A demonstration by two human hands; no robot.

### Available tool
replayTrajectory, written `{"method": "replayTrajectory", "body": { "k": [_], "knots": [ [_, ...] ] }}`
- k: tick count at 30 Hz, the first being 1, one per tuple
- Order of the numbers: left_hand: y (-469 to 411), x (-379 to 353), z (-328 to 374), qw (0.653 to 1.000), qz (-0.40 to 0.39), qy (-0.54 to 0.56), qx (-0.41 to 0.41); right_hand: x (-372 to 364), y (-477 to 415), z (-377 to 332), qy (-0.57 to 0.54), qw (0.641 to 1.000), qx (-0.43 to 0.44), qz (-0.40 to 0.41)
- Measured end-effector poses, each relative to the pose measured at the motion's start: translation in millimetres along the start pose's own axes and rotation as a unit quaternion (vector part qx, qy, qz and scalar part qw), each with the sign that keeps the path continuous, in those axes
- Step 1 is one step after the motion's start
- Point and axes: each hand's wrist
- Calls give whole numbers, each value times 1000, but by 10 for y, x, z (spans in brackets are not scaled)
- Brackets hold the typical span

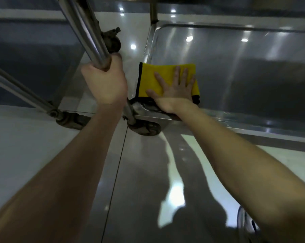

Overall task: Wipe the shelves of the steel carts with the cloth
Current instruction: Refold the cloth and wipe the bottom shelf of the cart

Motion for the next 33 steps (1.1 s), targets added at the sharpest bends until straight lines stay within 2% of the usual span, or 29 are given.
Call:
{"method": "replayTrajectory", "body": {
  "k": [3, 6, 12, 15, 23, 29, 31, 33],
  "knots": [
    [24, 18, 56, 1000, -15, -6, 3, -93, 414, 40, -10, 1000, 15, -10],
    [35, 29, 64, 1000, -29, -5, -4, -69, 494, 404, -5, 999, 31, -29],
    [32, 0, 35, 1000, -6, 1, -8, -42, 68, 994, -8, 999, -39, -9],
    [21, 3, 1, 1000, 1, -7, -18, 37, -324, 908, -19, 999, -43, 11],
    [35, -30, 46, 1000, 9, -11, -27, 145, -828, 668, 21, 998, 33, -46],
    [-24, 11, 11, 998, 4, -15, -60, 329, -1270, 357, 27, 998, 59, -14],
    [-32, -3, 31, 998, 12, -28, -63, 344, -1196, 214, 32, 997, 66, -21],
    [-8, -18, 53, 998, 14, -30, -55, 246, -873, 181, 34, 993, 109, -21]
  ]
}}
Point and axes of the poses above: each hand's wrist, its own y-axis away from the middle knuckle, its own x-axis out of the back of the hand, z = x × y, and after that the axes turned 4 degrees about y, right-handed
